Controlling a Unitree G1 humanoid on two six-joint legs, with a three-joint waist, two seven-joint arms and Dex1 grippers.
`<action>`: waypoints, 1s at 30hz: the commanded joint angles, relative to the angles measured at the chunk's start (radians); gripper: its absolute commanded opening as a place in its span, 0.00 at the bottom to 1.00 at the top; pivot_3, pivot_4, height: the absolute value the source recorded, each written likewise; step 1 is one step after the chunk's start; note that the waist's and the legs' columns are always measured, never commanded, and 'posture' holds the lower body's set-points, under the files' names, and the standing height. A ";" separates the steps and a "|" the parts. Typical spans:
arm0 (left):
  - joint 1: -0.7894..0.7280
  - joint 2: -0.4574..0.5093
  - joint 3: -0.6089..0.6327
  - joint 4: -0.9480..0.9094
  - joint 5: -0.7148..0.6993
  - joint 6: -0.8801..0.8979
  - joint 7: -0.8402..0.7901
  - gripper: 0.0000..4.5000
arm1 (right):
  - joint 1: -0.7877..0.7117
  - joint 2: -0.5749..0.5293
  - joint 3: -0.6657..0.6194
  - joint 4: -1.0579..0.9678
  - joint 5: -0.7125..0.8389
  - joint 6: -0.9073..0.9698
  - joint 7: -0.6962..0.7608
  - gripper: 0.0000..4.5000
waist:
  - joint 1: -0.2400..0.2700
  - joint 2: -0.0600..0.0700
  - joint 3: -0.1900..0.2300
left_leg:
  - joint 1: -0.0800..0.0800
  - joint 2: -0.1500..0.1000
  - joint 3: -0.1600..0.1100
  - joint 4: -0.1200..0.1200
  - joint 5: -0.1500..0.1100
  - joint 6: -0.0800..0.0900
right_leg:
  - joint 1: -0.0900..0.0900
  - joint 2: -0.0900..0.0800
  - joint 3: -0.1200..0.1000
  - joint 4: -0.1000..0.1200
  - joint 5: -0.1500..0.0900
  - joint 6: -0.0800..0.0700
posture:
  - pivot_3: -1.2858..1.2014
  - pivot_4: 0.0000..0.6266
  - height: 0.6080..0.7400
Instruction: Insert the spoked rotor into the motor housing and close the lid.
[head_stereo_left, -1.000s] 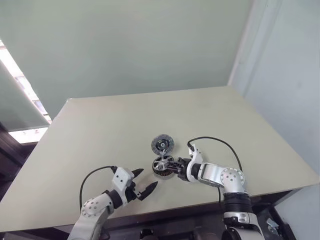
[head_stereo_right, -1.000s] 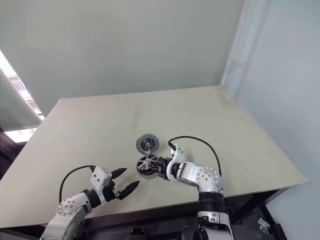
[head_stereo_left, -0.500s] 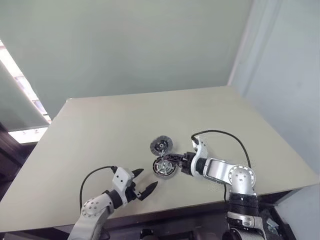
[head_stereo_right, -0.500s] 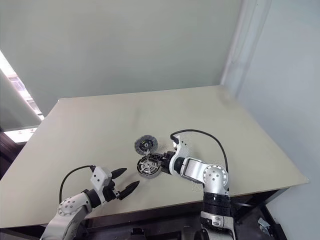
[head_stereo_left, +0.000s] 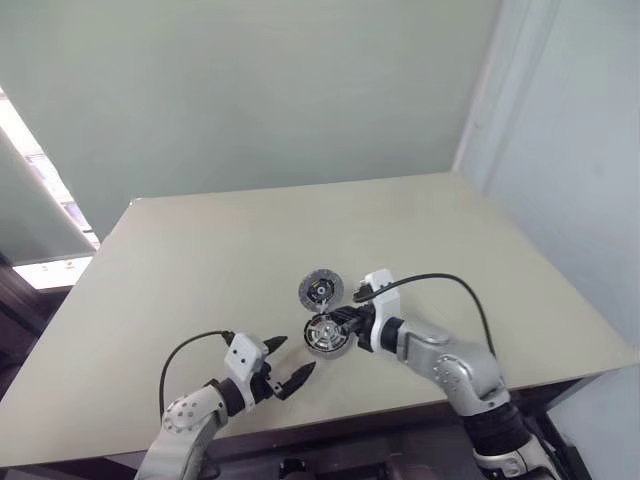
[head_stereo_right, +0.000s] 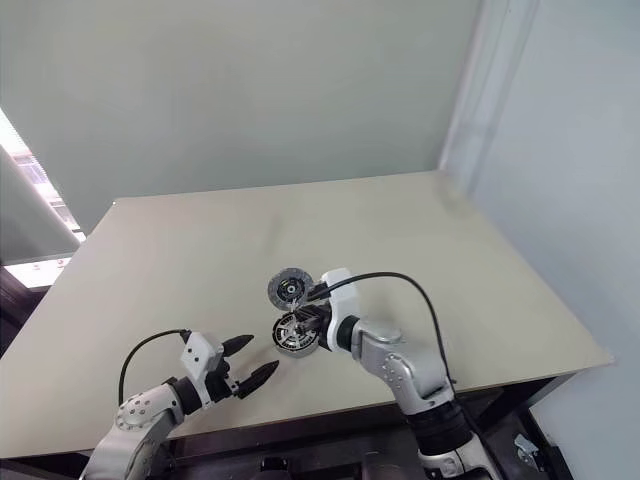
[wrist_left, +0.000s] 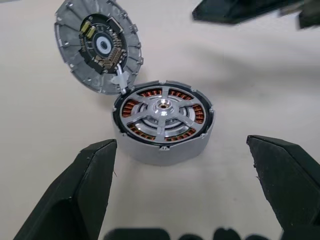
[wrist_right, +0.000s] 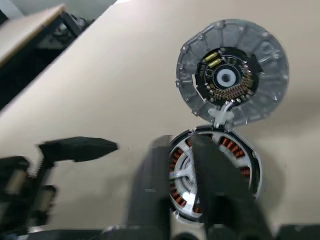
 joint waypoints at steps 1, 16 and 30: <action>-0.007 0.010 0.022 -0.014 -0.003 -0.017 0.005 1.00 | -0.057 0.028 0.043 0.108 -0.110 -0.158 0.035 0.00 | 0.001 0.000 0.000 | 0.000 0.000 0.000 0.000 0.000 0.000 | 0.000 0.000 0.000 0.000 0.000 0.000 | 0.52 0.00 1.00; 0.002 0.009 0.032 -0.030 0.001 -0.029 0.025 1.00 | -0.085 0.081 0.056 0.469 -0.318 -0.359 0.133 0.00 | 0.007 -0.001 -0.001 | 0.005 0.000 0.000 -0.001 0.000 0.000 | 0.005 0.000 0.000 0.000 0.000 -0.001 | 0.52 0.00 1.00; -0.021 0.006 0.015 0.000 0.004 -0.038 0.011 1.00 | -0.115 -0.221 0.214 0.003 -0.394 -0.109 0.416 0.14 | 0.015 -0.001 -0.001 | 0.006 -0.001 -0.001 0.000 0.000 0.000 | 0.006 -0.001 0.000 0.000 0.000 -0.001 | 0.52 0.00 1.00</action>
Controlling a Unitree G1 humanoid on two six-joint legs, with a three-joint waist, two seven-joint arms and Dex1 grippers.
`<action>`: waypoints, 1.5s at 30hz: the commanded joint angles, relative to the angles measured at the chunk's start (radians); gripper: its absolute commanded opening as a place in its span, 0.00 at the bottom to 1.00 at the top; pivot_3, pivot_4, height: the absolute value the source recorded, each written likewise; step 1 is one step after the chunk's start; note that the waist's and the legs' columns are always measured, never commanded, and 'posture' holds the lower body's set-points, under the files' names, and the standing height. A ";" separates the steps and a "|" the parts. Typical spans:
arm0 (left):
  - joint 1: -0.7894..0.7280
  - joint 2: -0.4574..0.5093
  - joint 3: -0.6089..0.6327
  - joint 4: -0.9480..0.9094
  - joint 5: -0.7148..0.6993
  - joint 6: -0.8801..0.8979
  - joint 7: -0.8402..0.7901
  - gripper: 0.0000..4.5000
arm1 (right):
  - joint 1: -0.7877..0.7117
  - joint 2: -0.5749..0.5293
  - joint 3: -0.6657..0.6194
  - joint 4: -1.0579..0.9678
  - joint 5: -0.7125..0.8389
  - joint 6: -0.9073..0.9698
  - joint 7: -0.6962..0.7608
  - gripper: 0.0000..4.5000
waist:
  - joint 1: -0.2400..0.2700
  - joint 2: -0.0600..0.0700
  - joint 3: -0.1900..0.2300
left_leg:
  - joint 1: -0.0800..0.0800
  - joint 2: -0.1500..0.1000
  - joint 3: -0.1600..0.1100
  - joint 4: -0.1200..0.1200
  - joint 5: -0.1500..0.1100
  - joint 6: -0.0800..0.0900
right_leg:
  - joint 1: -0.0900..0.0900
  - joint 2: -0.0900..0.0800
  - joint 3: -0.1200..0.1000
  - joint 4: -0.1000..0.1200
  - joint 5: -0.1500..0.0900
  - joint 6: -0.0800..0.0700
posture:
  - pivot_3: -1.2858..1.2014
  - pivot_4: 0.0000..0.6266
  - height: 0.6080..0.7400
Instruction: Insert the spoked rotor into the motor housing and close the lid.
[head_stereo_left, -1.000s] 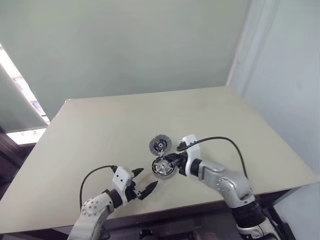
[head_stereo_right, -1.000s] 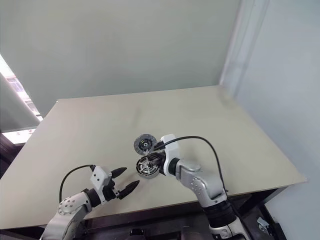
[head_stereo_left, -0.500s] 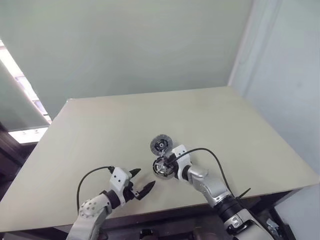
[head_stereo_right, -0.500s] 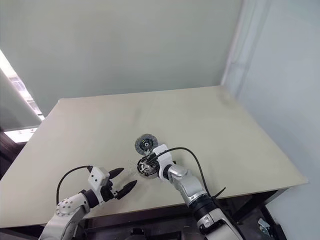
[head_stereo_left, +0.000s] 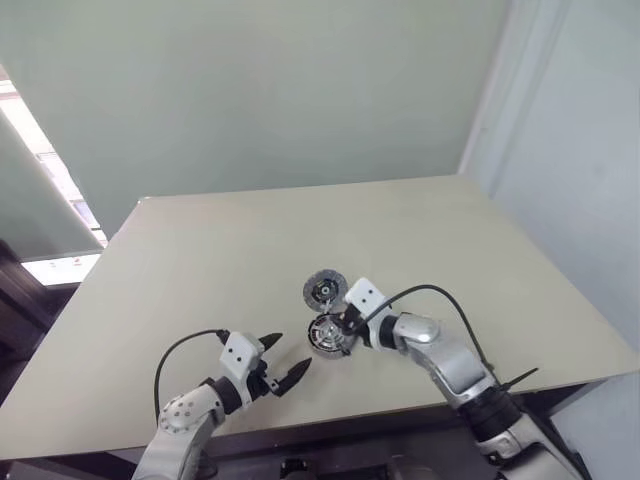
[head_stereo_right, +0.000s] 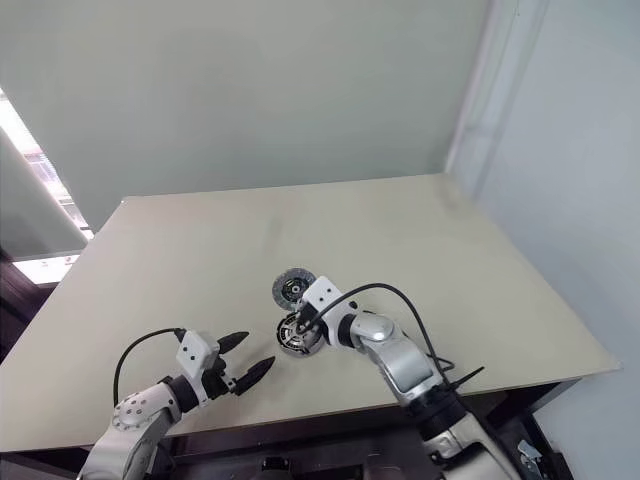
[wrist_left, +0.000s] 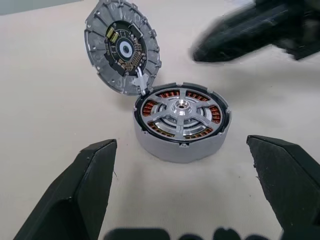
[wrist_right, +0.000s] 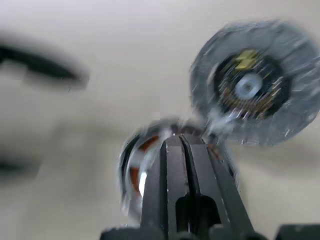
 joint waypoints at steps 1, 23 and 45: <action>-0.018 0.003 0.002 -0.005 0.003 -0.019 -0.005 1.00 | -0.036 -0.062 0.058 -0.109 -0.034 0.084 0.075 0.21 | 0.000 0.000 0.000 | 0.000 0.000 0.000 0.000 0.000 0.000 | 0.000 0.000 0.000 0.000 0.000 0.000 | 0.52 0.00 1.00; -0.019 -0.003 -0.015 0.011 0.005 -0.020 -0.014 1.00 | -0.215 -0.205 0.266 -0.137 -0.222 0.030 0.342 0.99 | 0.000 -0.001 0.000 | 0.000 0.000 -0.001 0.001 0.000 0.000 | 0.000 0.000 -0.002 0.000 0.000 0.001 | 0.52 0.00 1.00; -0.008 -0.021 -0.020 0.010 0.015 -0.026 -0.010 1.00 | -0.289 -0.071 0.325 0.190 -0.393 -0.155 0.368 0.99 | 0.001 -0.001 0.000 | 0.000 0.000 -0.002 0.001 0.000 0.000 | 0.000 0.000 -0.003 0.001 0.001 0.001 | 0.52 0.00 1.00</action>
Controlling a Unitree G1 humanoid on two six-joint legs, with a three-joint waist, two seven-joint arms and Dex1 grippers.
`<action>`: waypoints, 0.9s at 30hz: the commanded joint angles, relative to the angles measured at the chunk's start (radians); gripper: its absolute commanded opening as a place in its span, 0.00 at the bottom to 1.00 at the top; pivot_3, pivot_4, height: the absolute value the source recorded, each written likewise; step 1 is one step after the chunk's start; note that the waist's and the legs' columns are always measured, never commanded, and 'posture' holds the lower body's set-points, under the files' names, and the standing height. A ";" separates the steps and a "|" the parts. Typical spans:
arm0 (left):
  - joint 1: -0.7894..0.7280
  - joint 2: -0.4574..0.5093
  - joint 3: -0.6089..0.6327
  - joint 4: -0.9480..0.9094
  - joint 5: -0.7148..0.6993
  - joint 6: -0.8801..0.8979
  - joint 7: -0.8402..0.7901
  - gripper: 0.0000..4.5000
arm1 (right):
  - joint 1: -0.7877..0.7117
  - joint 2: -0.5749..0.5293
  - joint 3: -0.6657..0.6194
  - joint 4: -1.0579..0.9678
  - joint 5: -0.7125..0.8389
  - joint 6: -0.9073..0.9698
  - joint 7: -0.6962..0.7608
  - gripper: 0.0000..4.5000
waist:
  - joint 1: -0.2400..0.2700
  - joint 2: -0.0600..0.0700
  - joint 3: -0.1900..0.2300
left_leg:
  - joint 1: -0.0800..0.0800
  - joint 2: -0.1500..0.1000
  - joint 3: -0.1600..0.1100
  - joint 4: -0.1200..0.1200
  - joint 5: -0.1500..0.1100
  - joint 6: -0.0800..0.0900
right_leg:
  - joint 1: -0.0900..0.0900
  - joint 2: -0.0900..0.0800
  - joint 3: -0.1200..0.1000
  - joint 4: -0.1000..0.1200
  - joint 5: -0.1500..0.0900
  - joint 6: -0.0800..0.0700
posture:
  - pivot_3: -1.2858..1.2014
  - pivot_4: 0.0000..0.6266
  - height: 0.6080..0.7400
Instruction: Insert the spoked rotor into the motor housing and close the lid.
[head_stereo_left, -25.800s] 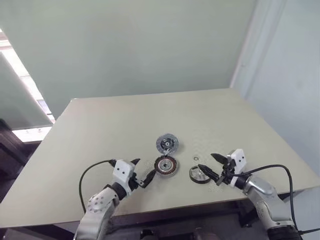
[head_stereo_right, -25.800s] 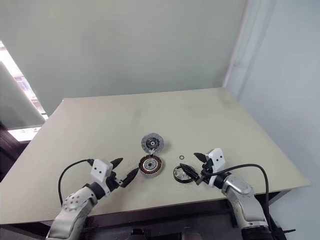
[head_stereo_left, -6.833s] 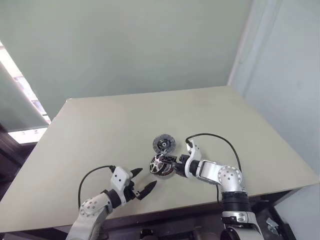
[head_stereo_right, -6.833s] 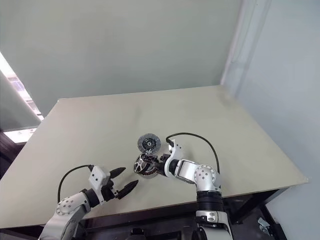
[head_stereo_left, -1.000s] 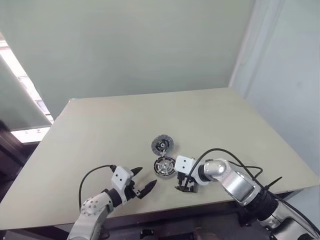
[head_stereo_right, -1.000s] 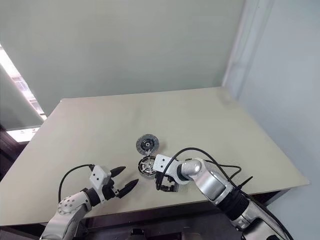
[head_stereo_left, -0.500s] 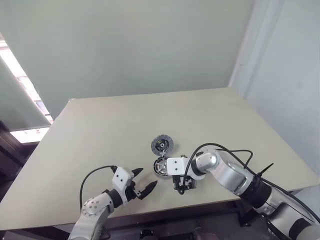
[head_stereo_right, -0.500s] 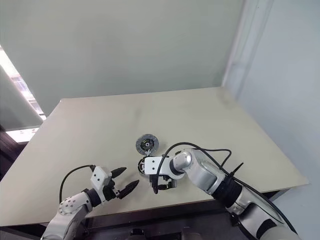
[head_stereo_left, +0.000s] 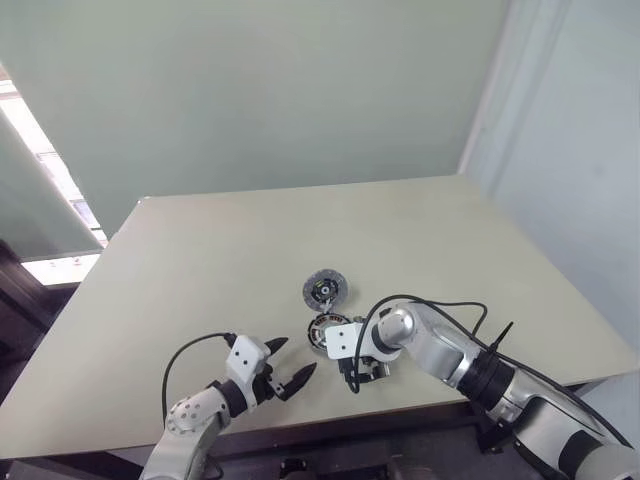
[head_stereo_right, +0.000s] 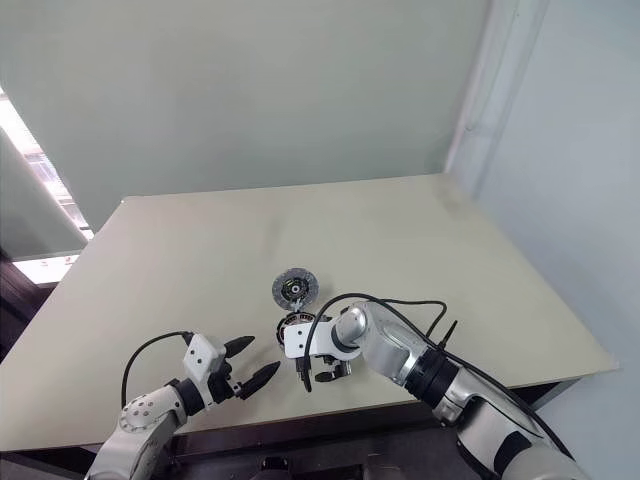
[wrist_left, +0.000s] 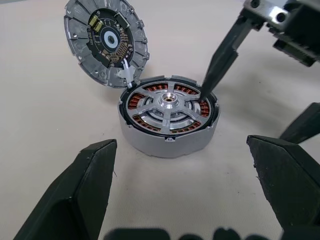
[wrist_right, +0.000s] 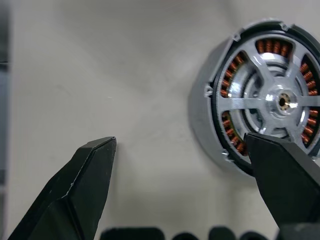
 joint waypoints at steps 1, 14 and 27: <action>-0.008 -0.002 0.000 -0.013 -0.002 -0.019 -0.001 1.00 | -0.023 0.017 -0.035 0.024 -0.022 -0.032 -0.016 0.99 | 0.000 0.000 0.000 | 0.000 0.000 0.000 0.000 0.000 0.000 | 0.000 0.000 0.000 0.000 0.000 0.000 | 0.52 0.00 1.00; -0.005 -0.012 -0.003 -0.014 0.002 -0.027 0.001 1.00 | -0.011 0.046 -0.051 0.061 -0.053 -0.060 -0.028 0.55 | 0.000 0.000 0.000 | 0.002 0.000 -0.001 0.002 0.000 0.000 | 0.002 0.000 -0.001 0.001 0.000 0.000 | 0.52 0.00 1.00; -0.008 -0.012 -0.008 -0.012 0.002 -0.030 0.004 1.00 | -0.001 0.061 -0.078 0.065 -0.069 -0.067 -0.032 0.02 | 0.000 0.000 0.000 | 0.001 0.000 -0.001 0.004 0.000 0.000 | 0.003 0.000 -0.001 0.001 0.000 0.000 | 0.52 0.00 1.00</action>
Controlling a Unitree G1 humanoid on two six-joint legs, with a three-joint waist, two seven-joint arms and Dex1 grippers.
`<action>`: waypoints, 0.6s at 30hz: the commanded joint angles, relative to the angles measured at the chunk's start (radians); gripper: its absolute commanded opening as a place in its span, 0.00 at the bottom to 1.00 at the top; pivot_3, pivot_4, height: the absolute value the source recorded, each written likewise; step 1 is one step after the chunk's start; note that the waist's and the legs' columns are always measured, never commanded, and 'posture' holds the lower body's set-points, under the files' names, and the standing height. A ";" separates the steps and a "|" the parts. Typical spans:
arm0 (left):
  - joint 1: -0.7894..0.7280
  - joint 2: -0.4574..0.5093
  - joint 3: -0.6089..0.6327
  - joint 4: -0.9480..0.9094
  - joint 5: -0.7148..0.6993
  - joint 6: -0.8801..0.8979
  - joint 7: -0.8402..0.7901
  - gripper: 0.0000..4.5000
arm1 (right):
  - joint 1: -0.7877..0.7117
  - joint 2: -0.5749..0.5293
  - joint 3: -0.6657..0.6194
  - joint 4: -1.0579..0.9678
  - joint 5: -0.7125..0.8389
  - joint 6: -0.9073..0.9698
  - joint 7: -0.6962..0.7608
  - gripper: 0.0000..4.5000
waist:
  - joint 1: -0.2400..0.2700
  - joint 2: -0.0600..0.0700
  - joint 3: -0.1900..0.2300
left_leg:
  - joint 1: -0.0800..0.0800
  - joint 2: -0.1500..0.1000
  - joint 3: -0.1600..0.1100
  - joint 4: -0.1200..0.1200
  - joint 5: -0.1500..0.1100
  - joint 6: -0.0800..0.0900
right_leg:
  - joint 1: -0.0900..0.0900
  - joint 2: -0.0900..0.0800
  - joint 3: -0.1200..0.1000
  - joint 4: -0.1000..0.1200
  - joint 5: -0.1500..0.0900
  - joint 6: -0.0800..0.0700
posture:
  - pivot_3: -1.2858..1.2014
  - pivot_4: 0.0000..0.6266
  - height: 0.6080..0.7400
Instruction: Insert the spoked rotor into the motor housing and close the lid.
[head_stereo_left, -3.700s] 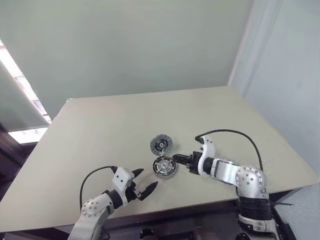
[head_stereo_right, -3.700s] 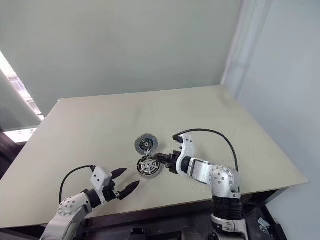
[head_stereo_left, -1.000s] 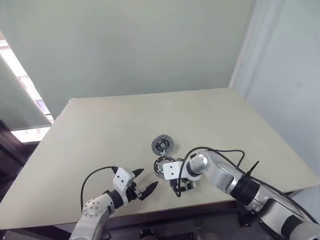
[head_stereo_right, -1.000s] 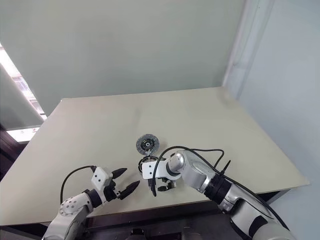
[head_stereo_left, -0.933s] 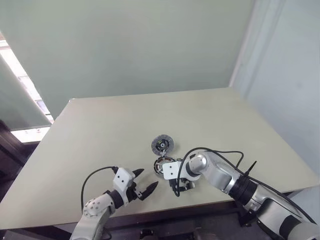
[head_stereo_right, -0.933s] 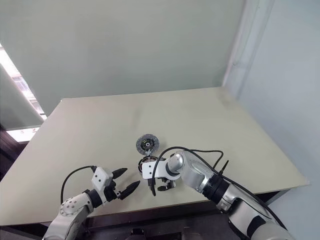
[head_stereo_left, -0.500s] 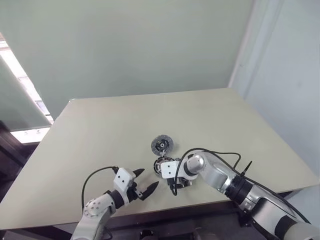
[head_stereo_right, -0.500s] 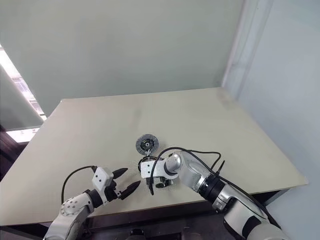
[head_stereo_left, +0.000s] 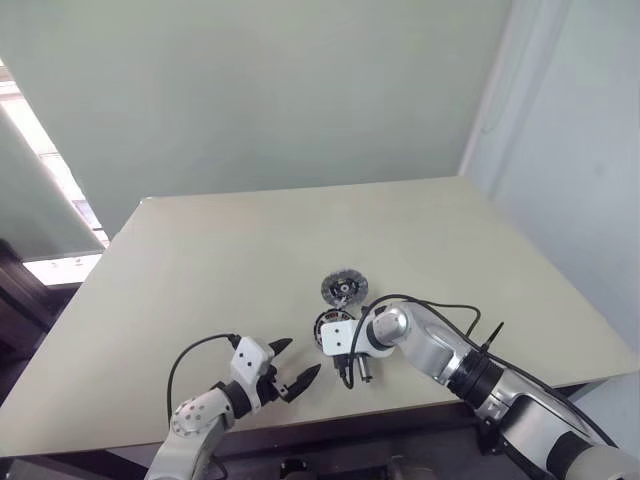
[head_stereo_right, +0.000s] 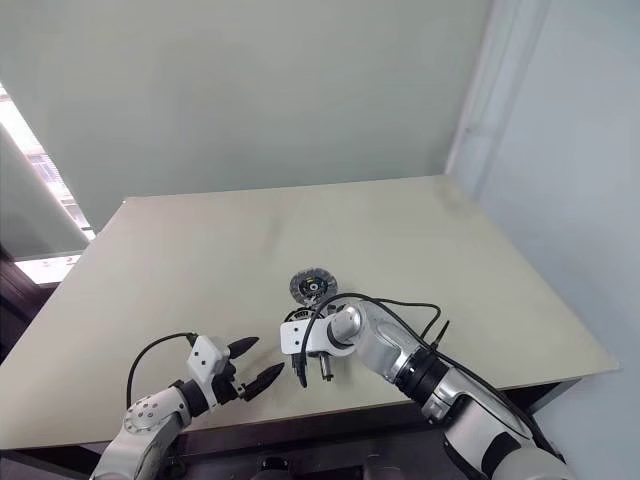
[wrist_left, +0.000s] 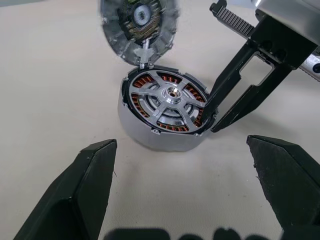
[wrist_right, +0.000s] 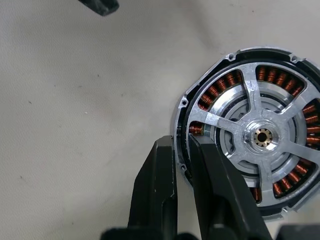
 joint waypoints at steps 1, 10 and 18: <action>-0.011 0.002 0.008 -0.012 -0.001 -0.019 0.003 1.00 | -0.002 0.008 -0.037 -0.011 -0.008 0.001 -0.016 0.02 | 0.000 0.000 0.000 | 0.000 0.000 0.000 0.000 0.000 0.000 | 0.000 0.000 0.000 0.000 0.000 0.000 | 0.52 0.00 1.00; -0.013 0.010 0.020 -0.009 -0.005 -0.017 0.003 1.00 | 0.048 0.060 -0.099 -0.162 0.038 0.198 -0.003 0.02 | 0.000 0.000 0.000 | 0.000 0.000 0.000 0.000 0.000 0.000 | 0.000 0.000 0.000 0.000 0.000 0.000 | 0.52 0.00 1.00; 0.008 0.027 0.021 -0.016 -0.014 0.009 -0.003 1.00 | 0.058 0.146 -0.132 -0.360 0.093 0.616 -0.013 0.02 | 0.000 0.000 0.000 | -0.002 0.000 0.000 -0.002 0.000 0.000 | -0.003 0.000 0.000 0.001 0.000 0.000 | 0.52 0.00 1.00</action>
